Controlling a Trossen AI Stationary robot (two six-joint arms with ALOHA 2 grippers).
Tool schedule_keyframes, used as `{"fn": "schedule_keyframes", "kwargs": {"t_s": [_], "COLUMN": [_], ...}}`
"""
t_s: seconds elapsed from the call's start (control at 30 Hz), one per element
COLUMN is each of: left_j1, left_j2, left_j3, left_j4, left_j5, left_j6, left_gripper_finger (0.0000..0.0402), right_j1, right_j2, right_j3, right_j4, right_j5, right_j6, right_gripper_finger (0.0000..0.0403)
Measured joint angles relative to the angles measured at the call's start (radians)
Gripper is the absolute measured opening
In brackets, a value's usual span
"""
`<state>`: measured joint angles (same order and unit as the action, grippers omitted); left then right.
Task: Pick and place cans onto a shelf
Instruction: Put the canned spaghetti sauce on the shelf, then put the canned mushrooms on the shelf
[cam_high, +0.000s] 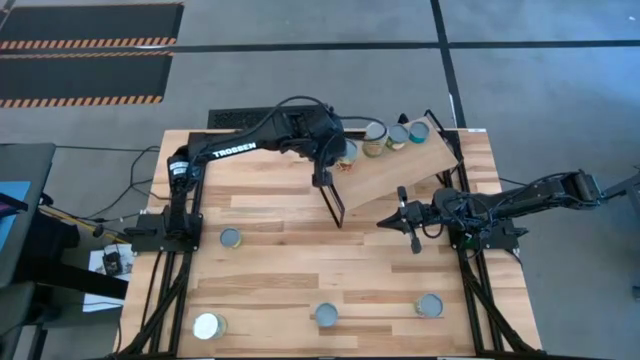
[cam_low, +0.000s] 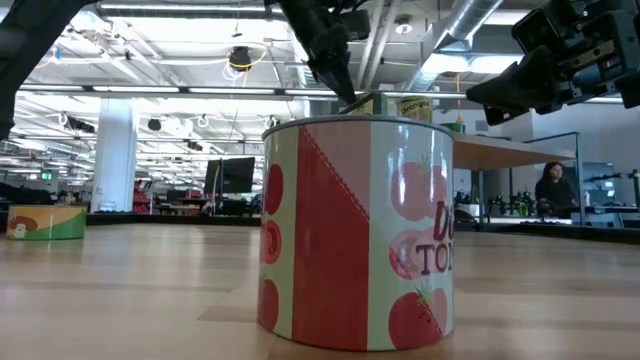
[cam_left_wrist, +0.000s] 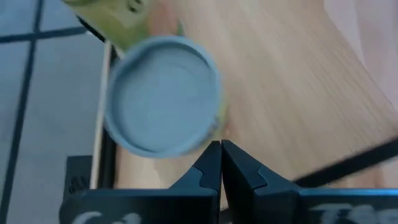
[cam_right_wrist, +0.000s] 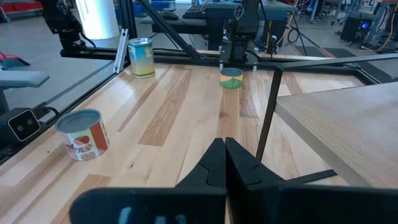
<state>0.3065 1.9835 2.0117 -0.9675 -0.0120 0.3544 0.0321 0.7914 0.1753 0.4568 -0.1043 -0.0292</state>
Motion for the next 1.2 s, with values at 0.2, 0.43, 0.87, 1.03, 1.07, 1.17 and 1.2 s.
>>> {"fn": "schedule_keyframes", "kwargs": {"t_s": [0.2, 0.43, 0.87, 1.03, 1.07, 1.17, 1.2], "left_j1": [0.02, 0.023, 0.025, -0.002, -0.009, -0.027, -0.031], "left_j2": [0.0, 0.0, -0.003, -0.004, -0.004, -0.004, -0.004], "left_j3": [0.0, 0.0, 0.0, 0.0, 0.0, 0.0, 0.0], "left_j4": [0.036, 0.072, 0.095, 0.066, 0.07, 0.08, 0.089], "left_j5": [0.0, 0.017, 0.032, 0.031, 0.033, 0.034, 0.034], "left_j6": [-0.019, -0.021, -0.026, -0.043, -0.043, -0.045, -0.048], "left_gripper_finger": [0.0, 0.0, 0.0, 0.0, 0.0, 0.0, 0.0], "right_j1": [0.0, 0.0, 0.0, 0.0, 0.0, 0.0, 0.0], "right_j2": [0.0, 0.0, 0.0, -0.007, -0.008, -0.008, -0.008], "right_j3": [0.0, 0.0, 0.0, 0.0, 0.0, 0.0, 0.0], "right_j4": [0.0, 0.0, 0.0, 0.0, 0.002, 0.0, 0.0], "right_j5": [0.0, 0.0, 0.0, 0.0, 0.0, 0.0, 0.0], "right_j6": [0.002, 0.002, 0.002, -0.002, -0.002, -0.004, -0.005], "right_gripper_finger": [0.0007, 0.0007, 0.0007, 0.0007, 0.0007, 0.0007, 0.0007]}}
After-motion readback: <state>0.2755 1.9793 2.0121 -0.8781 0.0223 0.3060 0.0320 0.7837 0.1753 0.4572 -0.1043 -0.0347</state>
